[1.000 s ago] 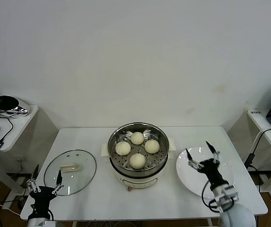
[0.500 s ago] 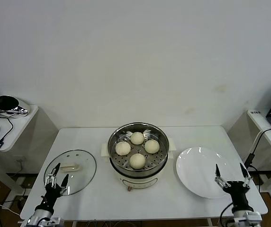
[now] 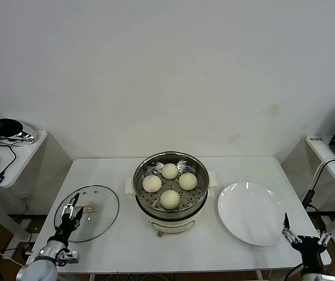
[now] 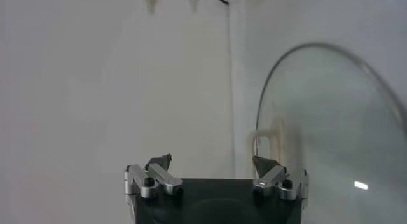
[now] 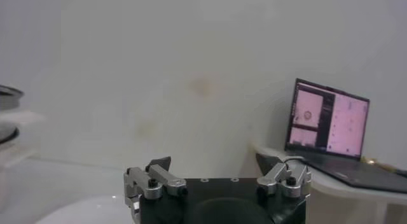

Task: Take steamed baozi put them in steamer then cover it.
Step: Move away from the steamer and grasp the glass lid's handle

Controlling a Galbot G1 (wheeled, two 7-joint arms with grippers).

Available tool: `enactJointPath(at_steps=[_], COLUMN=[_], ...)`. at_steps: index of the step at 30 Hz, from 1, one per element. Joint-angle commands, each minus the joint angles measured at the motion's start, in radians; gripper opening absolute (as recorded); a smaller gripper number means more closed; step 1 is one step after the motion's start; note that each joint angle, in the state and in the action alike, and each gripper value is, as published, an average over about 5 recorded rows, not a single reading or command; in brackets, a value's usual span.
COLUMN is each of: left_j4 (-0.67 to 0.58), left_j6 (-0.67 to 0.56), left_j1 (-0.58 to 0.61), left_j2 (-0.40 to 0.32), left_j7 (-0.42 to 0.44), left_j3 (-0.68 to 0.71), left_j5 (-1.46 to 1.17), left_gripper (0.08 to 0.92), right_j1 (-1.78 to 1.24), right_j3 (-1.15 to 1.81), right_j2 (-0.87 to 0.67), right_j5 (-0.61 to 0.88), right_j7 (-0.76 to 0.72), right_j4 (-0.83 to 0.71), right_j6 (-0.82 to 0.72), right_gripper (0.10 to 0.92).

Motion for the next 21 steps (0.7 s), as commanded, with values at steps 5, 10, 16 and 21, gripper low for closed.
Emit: enactJointPath(at_steps=[5,10,16,21], left_j4=[0.174,0.182,0.195,0.204], left_j6=[-0.005,-0.011,-0.016,-0.018], left_j1=[-0.149,-0.165,-0.183,-0.189], left_j2=[0.008,0.006,-0.002,-0.004], left_j7=[0.006,0.007,0.006,0.014], left_j3=[0.033,0.039,0.045,0.056], left_j5=[0.044,0.041,0.04,0.037], left_gripper=[0.823,0.823,0.823,0.806], right_j1=[-0.014,-0.011,-0.009,-0.007], right_j3=[0.029,0.024,0.018,0.016], right_j2=[0.015,0.019,0.02,0.019], right_j5=[-0.003,-0.009,-0.014,-0.016], right_j7=[0.008,0.008,0.006,0.005], right_j4=[-0.013,-0.023,-0.03,-0.038], right_j6=[0.01,0.013,0.014,0.016], right_gripper=[0.823,0.823,0.823,0.823])
